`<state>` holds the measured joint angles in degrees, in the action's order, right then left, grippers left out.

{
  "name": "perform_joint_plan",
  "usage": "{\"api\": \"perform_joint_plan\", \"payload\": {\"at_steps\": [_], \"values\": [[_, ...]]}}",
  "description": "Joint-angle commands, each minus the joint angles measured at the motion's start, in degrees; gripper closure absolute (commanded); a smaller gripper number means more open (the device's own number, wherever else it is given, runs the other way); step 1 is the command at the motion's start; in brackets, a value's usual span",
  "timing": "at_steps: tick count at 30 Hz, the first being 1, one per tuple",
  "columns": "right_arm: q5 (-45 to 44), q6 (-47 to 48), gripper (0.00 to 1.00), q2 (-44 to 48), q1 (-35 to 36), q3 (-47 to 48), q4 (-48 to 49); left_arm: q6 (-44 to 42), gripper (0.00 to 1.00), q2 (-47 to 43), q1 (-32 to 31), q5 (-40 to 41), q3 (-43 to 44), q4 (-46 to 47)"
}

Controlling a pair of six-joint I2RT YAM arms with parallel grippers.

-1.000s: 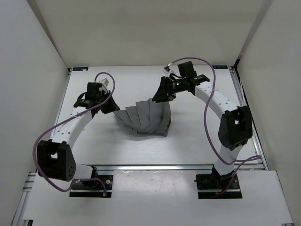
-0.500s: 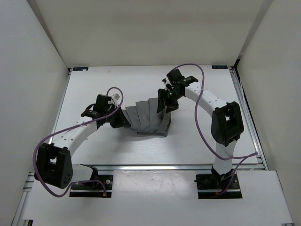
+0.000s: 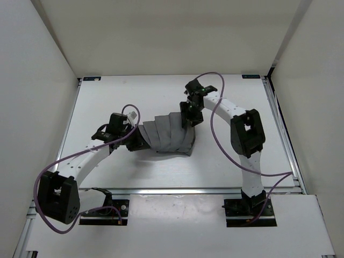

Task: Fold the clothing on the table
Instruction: Fold the skirt

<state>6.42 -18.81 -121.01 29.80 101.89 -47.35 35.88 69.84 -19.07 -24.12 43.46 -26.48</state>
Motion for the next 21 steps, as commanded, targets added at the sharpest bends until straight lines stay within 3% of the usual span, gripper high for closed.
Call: {"api": "perform_joint_plan", "payload": {"at_steps": [1, 3, 4, 5, 6, 7, 8, 18, 19, 20, 21], "values": [[2.8, 1.0, 0.4, -3.6, -0.2, 1.7, 3.0, 0.0, 0.94, -1.9, 0.6, -0.1, -2.8, 0.0], [4.8, 1.1, 0.42, -4.9, 0.4, 1.2, 4.0, 0.2, 0.95, -2.4, 1.0, 0.1, -3.4, 0.2], [5.4, 1.1, 0.51, -4.7, 0.3, 1.0, 4.4, 0.2, 0.94, -2.3, 1.1, 0.5, -3.9, 0.1], [5.2, 1.5, 0.65, -4.8, 0.7, 0.9, 4.4, -0.4, 0.95, -2.3, 1.2, 0.7, -4.1, 0.0], [5.3, 1.4, 0.89, -3.7, 0.5, 0.7, 4.4, -0.3, 0.95, -2.3, 1.4, 1.3, -4.8, 0.5], [4.2, 1.1, 0.98, -3.0, 0.4, -0.2, 4.3, -0.3, 0.95, -2.3, 1.4, 1.5, -5.7, 0.3], [4.1, 1.1, 1.0, -1.2, 0.2, -1.3, 4.9, -0.5, 0.96, -2.1, 1.2, 1.8, -6.5, 1.0], [13.2, -8.3, 0.99, 23.1, -11.1, -33.3, 20.7, -0.2, 0.95, 3.5, 0.1, 4.3, -8.7, 7.8], [13.8, -7.9, 0.91, 23.6, -12.1, -35.7, 21.3, 0.1, 0.95, 4.6, 0.3, 4.5, -8.3, 8.5], [16.5, -7.7, 0.74, 23.4, -13.1, -36.6, 21.6, 0.2, 0.95, 5.6, -0.4, 4.3, -7.9, 9.0], [17.3, -7.6, 0.71, 23.6, -13.4, -37.1, 20.6, 0.4, 0.94, 6.5, -0.7, 4.1, -7.4, 9.5]]}}
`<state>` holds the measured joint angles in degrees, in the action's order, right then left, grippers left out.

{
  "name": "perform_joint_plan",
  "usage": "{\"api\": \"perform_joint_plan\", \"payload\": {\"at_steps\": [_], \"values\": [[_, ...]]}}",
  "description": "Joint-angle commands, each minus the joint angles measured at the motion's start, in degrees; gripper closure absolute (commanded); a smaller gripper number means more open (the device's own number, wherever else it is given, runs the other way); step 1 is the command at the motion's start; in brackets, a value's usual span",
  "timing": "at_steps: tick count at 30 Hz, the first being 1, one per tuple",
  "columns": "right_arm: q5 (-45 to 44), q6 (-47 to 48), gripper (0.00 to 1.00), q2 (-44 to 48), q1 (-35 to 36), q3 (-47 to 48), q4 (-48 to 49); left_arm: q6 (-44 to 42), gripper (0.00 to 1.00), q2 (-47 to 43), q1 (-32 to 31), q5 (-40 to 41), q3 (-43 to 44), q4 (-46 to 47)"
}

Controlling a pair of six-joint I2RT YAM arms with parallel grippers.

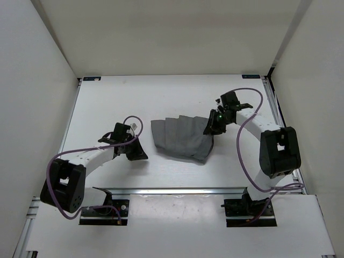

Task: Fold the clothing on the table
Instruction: Fold the skirt

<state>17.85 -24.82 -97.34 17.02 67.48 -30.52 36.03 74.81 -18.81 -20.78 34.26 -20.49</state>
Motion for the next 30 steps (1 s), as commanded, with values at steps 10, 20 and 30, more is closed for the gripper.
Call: {"api": "perform_joint_plan", "payload": {"at_steps": [10, 20, 30], "values": [[-12.1, -0.3, 0.56, 8.8, 2.2, 3.4, -5.3, 6.7, 0.91, 4.7, -1.9, -5.4, 8.9, 11.4], [-5.3, -0.4, 0.59, 6.5, 3.9, 2.1, -3.6, 13.0, 0.93, 5.1, -6.6, -5.9, 11.5, 18.2], [9.2, -1.4, 0.61, -2.4, -4.1, -10.5, 12.9, 8.3, 0.93, 15.5, -9.2, -1.1, 5.3, 19.5]]}}
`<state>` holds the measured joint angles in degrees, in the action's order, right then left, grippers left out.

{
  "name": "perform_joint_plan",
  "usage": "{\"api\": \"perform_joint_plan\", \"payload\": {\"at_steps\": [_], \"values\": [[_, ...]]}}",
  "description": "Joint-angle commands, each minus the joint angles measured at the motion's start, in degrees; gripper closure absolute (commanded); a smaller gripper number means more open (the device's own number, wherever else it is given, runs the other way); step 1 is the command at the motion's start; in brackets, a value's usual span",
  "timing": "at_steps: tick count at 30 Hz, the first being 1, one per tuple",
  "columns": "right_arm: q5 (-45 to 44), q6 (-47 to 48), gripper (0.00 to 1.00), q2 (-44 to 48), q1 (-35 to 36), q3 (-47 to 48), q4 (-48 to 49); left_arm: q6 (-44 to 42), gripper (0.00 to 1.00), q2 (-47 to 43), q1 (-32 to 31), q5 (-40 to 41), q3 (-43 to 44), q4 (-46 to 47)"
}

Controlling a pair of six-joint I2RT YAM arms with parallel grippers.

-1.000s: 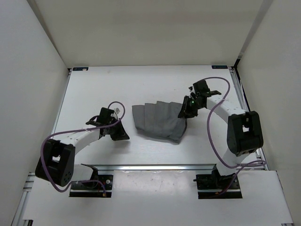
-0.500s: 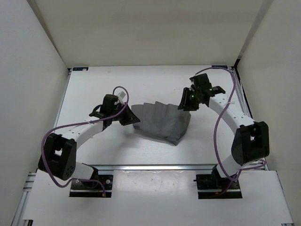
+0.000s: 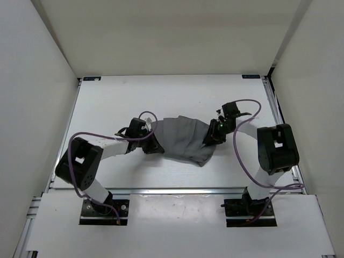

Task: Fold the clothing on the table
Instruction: Fold the skirt

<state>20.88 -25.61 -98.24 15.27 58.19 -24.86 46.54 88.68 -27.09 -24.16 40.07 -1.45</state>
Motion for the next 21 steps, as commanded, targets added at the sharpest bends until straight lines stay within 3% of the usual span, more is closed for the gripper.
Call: {"api": "perform_joint_plan", "payload": {"at_steps": [1, 8, 11, 14, 16, 21], "values": [[8.6, -0.8, 0.61, -2.5, -3.0, -1.6, 8.5, -2.9, 0.95, 2.2, -0.9, 2.4, -0.3, 0.3], [24.7, -5.6, 0.61, -5.2, -6.8, -3.8, 20.4, -4.4, 0.94, 11.0, -2.3, 3.9, 2.1, 2.9], [28.2, -6.8, 0.6, -2.1, -8.2, -4.4, 22.8, -4.2, 0.95, 10.6, -1.7, 2.6, 3.9, 1.9], [28.3, -4.9, 0.6, 3.7, -9.5, -2.0, 18.6, -4.7, 0.91, 6.0, -0.2, 2.2, 5.5, 1.5], [27.0, -3.1, 0.57, 8.5, -11.1, -0.3, 14.9, -5.6, 0.85, 0.2, 1.4, 3.5, 6.8, -4.7], [18.3, 0.7, 0.56, 16.5, -15.2, 0.1, 4.8, -7.7, 0.53, -13.1, 6.9, 6.8, 2.9, -12.2]]}}
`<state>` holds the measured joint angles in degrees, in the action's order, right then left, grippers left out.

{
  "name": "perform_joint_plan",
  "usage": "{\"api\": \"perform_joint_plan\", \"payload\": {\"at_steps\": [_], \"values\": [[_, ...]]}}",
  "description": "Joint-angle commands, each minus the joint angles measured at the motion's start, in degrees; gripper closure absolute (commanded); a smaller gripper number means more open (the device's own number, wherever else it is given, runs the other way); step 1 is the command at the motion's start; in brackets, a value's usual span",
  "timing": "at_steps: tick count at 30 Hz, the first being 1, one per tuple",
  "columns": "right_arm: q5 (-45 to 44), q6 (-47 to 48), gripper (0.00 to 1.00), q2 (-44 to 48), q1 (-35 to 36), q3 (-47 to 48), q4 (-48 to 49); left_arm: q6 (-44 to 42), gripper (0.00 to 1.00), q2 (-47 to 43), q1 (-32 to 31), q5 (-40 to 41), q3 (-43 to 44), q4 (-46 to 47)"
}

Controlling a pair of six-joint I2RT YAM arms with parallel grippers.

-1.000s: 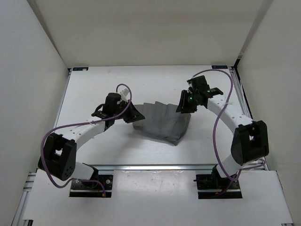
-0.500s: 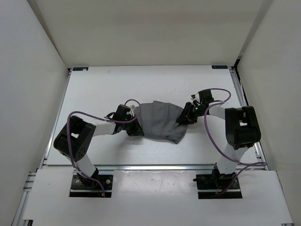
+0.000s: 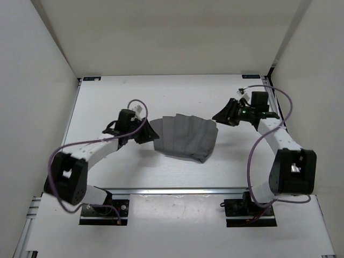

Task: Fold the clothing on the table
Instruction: Fold the skirt

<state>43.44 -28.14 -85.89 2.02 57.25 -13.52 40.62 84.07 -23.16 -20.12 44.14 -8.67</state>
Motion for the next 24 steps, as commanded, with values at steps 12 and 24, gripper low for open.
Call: {"api": "perform_joint_plan", "payload": {"at_steps": [12, 24], "values": [[-6.6, 3.3, 0.52, 11.7, -10.0, -7.3, -10.7, -10.5, 0.1, -23.9, 8.4, -1.3, -10.0, -16.8], [-2.8, -3.2, 0.46, 16.7, -8.4, -16.8, -5.0, -14.2, 0.01, -32.0, 11.5, -4.5, -13.9, -20.6]]}}
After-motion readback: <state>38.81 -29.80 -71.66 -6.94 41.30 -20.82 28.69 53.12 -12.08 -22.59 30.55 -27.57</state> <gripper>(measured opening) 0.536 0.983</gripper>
